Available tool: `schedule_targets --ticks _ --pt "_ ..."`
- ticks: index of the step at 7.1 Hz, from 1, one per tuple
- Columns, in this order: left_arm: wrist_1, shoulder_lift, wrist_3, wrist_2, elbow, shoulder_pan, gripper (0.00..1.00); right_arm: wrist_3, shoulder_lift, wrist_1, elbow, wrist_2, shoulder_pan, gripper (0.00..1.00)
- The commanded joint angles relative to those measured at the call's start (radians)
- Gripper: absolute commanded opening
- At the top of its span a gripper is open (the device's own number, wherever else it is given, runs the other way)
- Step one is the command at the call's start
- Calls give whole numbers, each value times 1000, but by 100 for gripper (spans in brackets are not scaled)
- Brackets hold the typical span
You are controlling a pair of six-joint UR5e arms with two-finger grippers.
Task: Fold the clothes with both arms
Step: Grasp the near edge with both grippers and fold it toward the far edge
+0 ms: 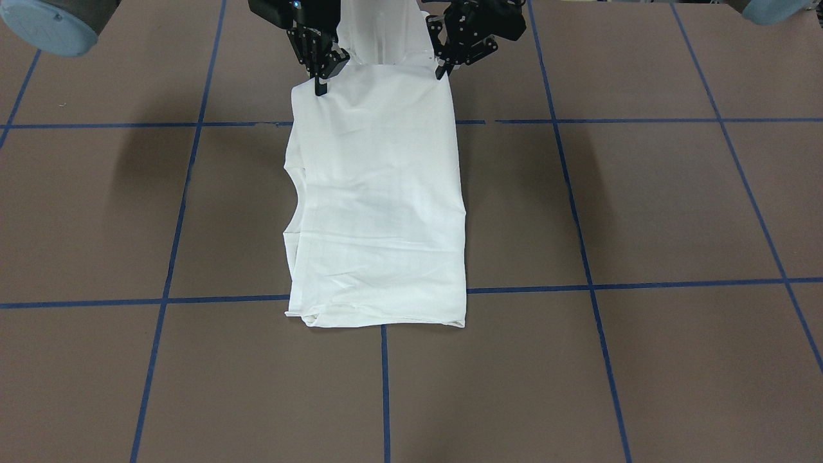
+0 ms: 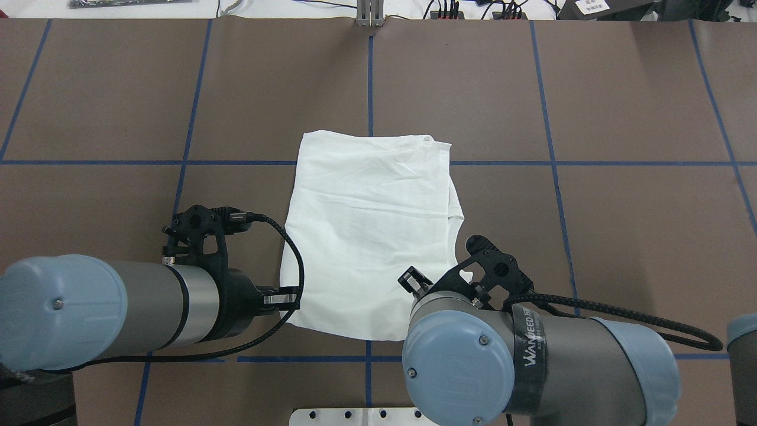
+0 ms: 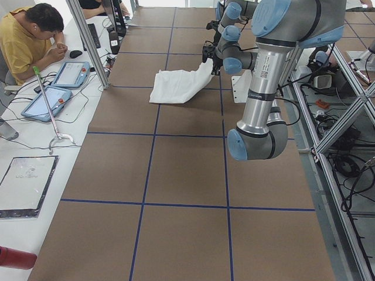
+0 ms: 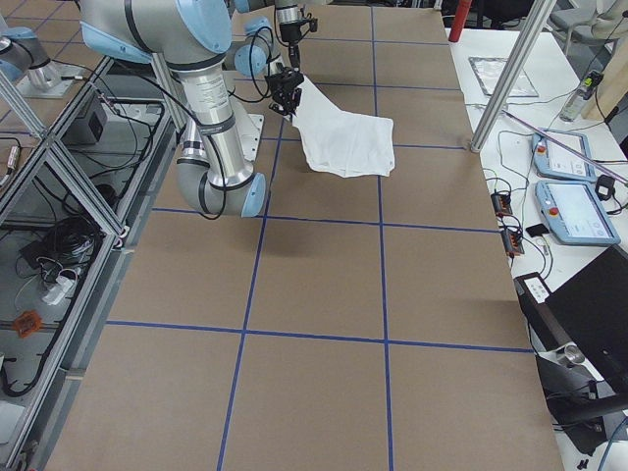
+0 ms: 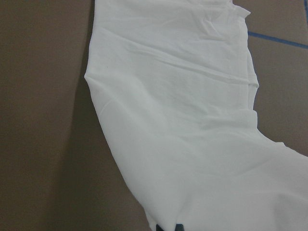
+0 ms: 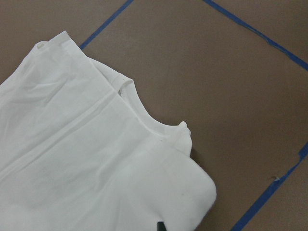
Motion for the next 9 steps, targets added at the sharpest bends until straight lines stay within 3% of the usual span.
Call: schedule_targets --ticks 1,4,6,8,9 --pt "17 -70 55 -1 83 -70 0 -75 24 59 -76 -19 65 0" --pt "-2 -185 192 -4 297 -252 0 -207 60 208 -251 -13 194 0" --pt "-76 -272 215 0 495 -303 0 -262 89 332 -427 -10 272 0" --pt "-187 -294 237 3 632 -320 0 -279 183 458 -661 -4 314 0" --pt "-230 -305 255 5 690 -329 0 -293 213 480 -718 -4 323 0"
